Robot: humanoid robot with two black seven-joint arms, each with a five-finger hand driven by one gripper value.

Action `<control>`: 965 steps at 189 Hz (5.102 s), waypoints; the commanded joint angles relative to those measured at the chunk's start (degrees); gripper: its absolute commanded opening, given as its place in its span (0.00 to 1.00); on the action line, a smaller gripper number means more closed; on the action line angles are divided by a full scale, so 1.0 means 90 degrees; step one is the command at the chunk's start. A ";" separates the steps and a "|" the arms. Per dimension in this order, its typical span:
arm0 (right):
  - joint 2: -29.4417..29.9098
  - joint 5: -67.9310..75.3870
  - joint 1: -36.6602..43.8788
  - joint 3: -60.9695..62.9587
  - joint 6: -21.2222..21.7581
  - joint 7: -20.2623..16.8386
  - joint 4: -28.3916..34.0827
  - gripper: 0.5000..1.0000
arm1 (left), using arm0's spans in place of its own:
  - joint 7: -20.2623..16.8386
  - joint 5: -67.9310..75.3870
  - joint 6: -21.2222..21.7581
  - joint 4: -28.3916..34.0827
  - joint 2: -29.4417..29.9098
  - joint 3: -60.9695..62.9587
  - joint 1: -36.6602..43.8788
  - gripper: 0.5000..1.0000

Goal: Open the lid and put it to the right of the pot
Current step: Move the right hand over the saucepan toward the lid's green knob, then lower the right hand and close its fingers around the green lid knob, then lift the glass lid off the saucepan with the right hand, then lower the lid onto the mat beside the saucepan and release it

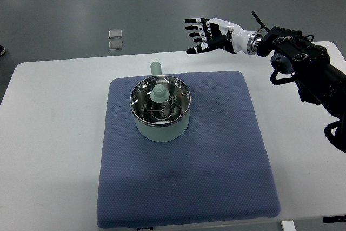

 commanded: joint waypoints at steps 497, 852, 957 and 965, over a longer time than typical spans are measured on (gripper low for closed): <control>-0.0918 -0.6865 0.1782 -0.1280 -0.2005 0.0119 0.5180 0.38 | 0.0000 -0.0001 -0.0002 -0.0002 0.0000 -0.0010 0.0000 1.00; -0.3134 -0.6679 0.2183 -0.1222 -0.1781 0.0256 0.6557 0.00 | 0.0000 -0.0001 -0.0012 -0.0002 0.0000 -0.0010 0.0000 1.00; -0.4043 -0.6972 0.0542 -0.1231 -0.2669 0.0217 0.6547 0.00 | 0.0000 -0.0001 -0.0012 -0.0002 0.0000 -0.0010 0.0000 1.00; -0.4014 -0.6972 0.0464 -0.1231 -0.2699 0.0207 0.6547 0.00 | 0.0000 -0.0001 -0.0012 -0.0002 0.0000 -0.0010 0.0000 1.00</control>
